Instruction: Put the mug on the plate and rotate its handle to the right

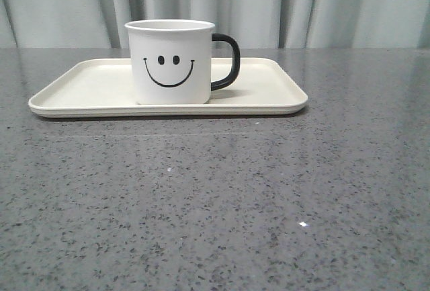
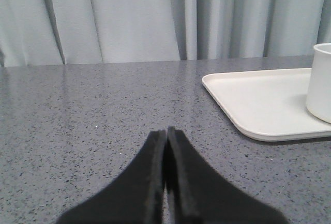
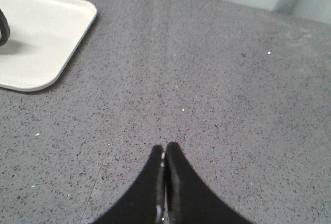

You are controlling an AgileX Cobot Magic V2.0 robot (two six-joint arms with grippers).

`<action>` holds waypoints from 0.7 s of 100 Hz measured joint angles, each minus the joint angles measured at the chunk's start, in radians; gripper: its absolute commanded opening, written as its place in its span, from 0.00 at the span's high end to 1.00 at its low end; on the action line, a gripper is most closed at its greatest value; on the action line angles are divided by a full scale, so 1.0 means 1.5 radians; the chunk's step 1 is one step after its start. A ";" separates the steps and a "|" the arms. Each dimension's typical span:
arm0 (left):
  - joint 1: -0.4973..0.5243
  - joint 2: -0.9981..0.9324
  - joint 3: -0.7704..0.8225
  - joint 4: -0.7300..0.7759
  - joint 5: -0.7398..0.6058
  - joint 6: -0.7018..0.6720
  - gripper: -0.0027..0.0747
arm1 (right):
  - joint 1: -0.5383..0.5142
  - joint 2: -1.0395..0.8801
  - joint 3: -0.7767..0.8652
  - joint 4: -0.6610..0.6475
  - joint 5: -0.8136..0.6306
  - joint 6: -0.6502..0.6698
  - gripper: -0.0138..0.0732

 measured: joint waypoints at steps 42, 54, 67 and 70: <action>0.000 0.000 0.000 0.000 0.000 0.000 0.99 | 0.000 -0.206 0.244 -0.004 -0.196 0.000 0.92; 0.000 0.000 0.000 0.000 0.000 0.000 0.99 | 0.000 -0.257 0.287 -0.004 -0.216 0.000 0.92; 0.000 0.000 0.000 0.000 0.000 0.000 0.99 | 0.000 -0.272 0.323 -0.004 -0.238 0.000 0.92; 0.000 0.000 0.000 0.000 0.000 0.000 0.99 | 0.000 -0.272 0.329 -0.004 -0.246 0.000 0.92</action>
